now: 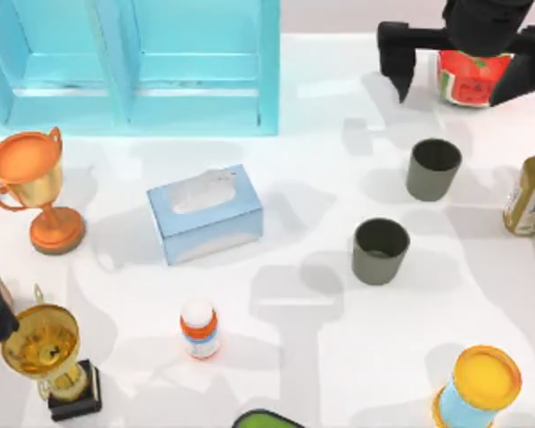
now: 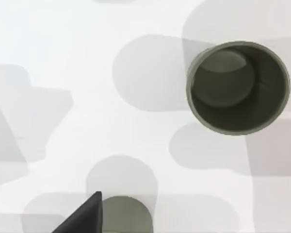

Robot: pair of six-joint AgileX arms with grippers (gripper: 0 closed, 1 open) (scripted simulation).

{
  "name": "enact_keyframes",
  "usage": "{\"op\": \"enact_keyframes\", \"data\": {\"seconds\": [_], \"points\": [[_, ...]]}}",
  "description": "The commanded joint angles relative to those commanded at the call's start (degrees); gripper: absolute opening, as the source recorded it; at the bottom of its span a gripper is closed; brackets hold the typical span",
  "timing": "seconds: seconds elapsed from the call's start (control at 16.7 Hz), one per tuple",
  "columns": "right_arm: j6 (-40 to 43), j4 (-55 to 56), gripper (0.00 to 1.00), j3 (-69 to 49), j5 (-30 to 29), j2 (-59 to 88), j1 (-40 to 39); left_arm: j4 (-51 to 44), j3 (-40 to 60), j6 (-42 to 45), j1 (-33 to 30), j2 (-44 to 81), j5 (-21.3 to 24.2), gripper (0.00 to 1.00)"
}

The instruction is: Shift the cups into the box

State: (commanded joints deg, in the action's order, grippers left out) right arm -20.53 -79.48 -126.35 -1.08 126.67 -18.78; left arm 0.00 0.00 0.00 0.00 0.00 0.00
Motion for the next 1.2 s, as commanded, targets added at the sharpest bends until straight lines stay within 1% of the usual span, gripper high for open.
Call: {"op": "enact_keyframes", "data": {"seconds": [0.12, 0.24, 0.66, 0.84, 1.08, 1.2], "points": [[-0.17, -2.68, 1.0, -6.17, -0.52, 6.16, -0.49, 0.0, 0.0, 0.0, 0.0, 0.0, 0.0, 1.0], [-0.25, -4.31, 1.0, -9.8, -0.97, 9.78, -0.72, 0.0, 0.0, 0.0, 0.0, 0.0, 0.0, 1.0], [-0.22, -4.57, 1.0, -10.72, -1.09, 11.02, -0.49, 0.0, 0.0, 0.0, 0.0, 0.0, 0.0, 1.0], [-0.03, -0.56, 1.0, -6.72, -1.14, 11.18, -0.58, 0.0, 0.0, 0.0, 0.0, 0.0, 0.0, 1.0], [0.01, 11.13, 1.0, 3.52, -1.14, 11.98, -0.51, 0.0, 0.0, 0.0, 0.0, 0.0, 0.0, 1.0], [0.01, 15.06, 1.0, 7.31, -1.14, 12.4, -0.5, 0.0, 0.0, 0.0, 0.0, 0.0, 0.0, 1.0]]}}
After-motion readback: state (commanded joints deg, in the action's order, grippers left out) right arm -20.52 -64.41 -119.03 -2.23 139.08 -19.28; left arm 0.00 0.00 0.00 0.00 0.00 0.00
